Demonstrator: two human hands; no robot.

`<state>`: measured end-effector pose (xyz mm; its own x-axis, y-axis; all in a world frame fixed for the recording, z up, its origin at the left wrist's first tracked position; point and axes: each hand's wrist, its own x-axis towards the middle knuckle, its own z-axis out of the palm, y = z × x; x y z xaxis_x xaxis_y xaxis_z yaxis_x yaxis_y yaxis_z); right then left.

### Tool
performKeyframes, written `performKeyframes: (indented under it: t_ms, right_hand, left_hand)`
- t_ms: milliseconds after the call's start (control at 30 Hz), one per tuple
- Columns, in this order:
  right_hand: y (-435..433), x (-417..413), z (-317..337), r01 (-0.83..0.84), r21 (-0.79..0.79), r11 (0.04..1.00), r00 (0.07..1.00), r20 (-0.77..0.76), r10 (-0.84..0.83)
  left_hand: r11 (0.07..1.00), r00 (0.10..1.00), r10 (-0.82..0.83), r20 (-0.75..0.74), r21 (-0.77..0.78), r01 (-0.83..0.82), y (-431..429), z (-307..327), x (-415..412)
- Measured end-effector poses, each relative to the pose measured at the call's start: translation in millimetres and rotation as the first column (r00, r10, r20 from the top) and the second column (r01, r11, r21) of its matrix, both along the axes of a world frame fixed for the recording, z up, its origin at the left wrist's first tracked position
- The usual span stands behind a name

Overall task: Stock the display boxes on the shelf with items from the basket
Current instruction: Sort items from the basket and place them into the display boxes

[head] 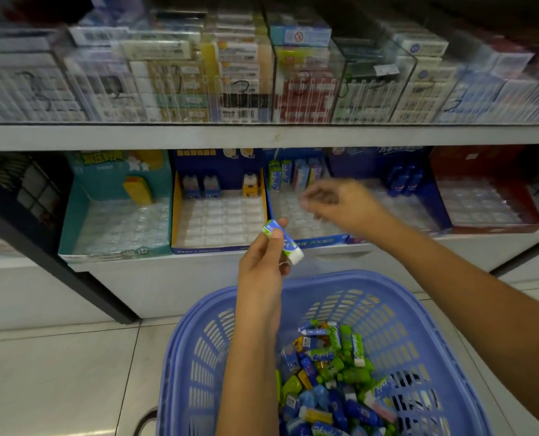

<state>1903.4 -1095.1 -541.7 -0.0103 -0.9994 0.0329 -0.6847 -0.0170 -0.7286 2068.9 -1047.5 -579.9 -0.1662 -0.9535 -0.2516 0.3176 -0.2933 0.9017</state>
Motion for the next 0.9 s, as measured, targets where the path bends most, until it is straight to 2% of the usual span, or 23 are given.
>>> performKeyframes:
  t_ms: [33, 133, 233, 300, 400, 467, 533, 600, 633, 733, 900]
  right_hand:
    - [16, 6, 2, -0.078, 0.021, 0.997, 0.996, 0.055, 0.077]
    - [45, 13, 8, -0.219, 0.057, 0.974, 0.974, 0.075, 0.214]
    - [49, 9, 12, -0.191, 0.103, 0.976, 0.966, 0.198, 0.168]
    - [44, 7, 15, -0.176, 0.108, 0.979, 0.967, 0.204, 0.151]
    - [23, 2, 18, -0.039, 0.012, 0.999, 0.976, 0.213, 0.036]
    - [-1, -2, 17, 0.126, -0.12, 0.985, 0.978, 0.183, -0.103]
    - [-28, -4, 14, 0.206, -0.19, 0.96, 0.978, 0.083, -0.194]
    - [-51, -2, 8, 0.215, -0.153, 0.965, 0.977, 0.042, -0.211]
    - [-60, 0, 4, 0.197, -0.125, 0.972, 0.98, 0.02, -0.196]
    - [-79, 0, -4, 0.15, -0.072, 0.986, 0.987, -0.05, -0.154]
    - [-95, -17, -3, 0.165, 0.047, 0.985, 0.986, -0.047, -0.162]
  left_hand:
    - [0.997, 0.997, 0.005, 0.082, -0.075, 0.001, 1, -1, 1]
    - [0.958, 0.948, 0.067, 0.312, -0.285, 0.026, 2, -1, 2]
    - [0.943, 0.908, 0.101, 0.406, -0.329, 0.043, -2, 2, 2]
    - [0.924, 0.873, 0.102, 0.476, -0.37, 0.094, -5, 4, 1]
    - [0.891, 0.809, 0.098, 0.58, -0.414, 0.189, -8, -1, -3]
    - [0.855, 0.71, 0.029, 0.704, -0.386, 0.347, -8, -9, -8]
    - [0.803, 0.553, -0.035, 0.832, -0.306, 0.511, -7, -19, -17]
    - [0.755, 0.431, -0.018, 0.902, -0.27, 0.597, -4, -29, -22]
    - [0.743, 0.409, 0.008, 0.913, -0.279, 0.608, -3, -33, -23]
    - [0.727, 0.44, 0.065, 0.895, -0.345, 0.593, -2, -40, -23]
    - [0.721, 0.5, 0.084, 0.862, -0.399, 0.566, -2, -46, -24]
